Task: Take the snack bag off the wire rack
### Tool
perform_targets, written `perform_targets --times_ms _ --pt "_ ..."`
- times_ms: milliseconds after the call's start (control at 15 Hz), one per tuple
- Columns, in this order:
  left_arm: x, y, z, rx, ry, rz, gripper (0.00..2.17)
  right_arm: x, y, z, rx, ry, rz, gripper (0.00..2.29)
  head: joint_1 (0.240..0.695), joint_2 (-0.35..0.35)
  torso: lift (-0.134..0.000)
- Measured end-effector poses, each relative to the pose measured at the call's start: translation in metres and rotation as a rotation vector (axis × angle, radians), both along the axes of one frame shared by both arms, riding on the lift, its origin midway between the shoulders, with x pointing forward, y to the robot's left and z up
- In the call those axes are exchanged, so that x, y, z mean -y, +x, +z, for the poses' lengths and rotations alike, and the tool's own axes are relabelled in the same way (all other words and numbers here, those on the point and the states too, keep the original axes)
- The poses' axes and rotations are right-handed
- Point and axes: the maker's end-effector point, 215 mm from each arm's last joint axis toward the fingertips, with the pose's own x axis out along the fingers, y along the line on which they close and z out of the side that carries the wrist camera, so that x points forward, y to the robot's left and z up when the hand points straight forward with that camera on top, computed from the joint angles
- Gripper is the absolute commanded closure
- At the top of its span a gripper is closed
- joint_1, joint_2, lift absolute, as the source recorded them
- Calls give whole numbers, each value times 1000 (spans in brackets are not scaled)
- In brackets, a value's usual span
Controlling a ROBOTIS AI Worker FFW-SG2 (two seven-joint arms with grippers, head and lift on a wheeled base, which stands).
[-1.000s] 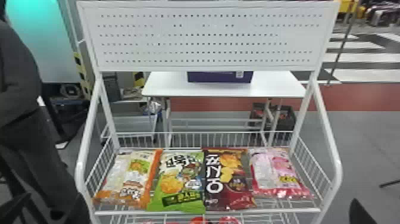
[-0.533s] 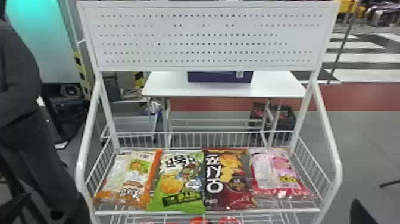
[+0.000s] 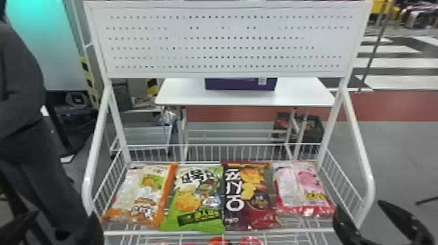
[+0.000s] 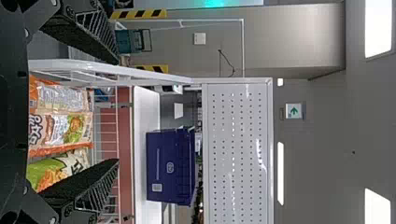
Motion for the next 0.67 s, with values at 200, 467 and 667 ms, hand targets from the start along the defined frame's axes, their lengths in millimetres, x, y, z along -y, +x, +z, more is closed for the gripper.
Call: perform_targets --times_ms 200,467,667 --pt "1 -2 0 -3 17 0 147 -22 48 -30 -87 -15 39 117 499 0 0" --pt "2 -2 -4 -10 25 -5 151 -51 87 -55 -140 -25 101 117 499 0 0" --pt "5 -1 -5 -10 23 -12 151 -54 104 -78 -176 -38 95 117 499 0 0"
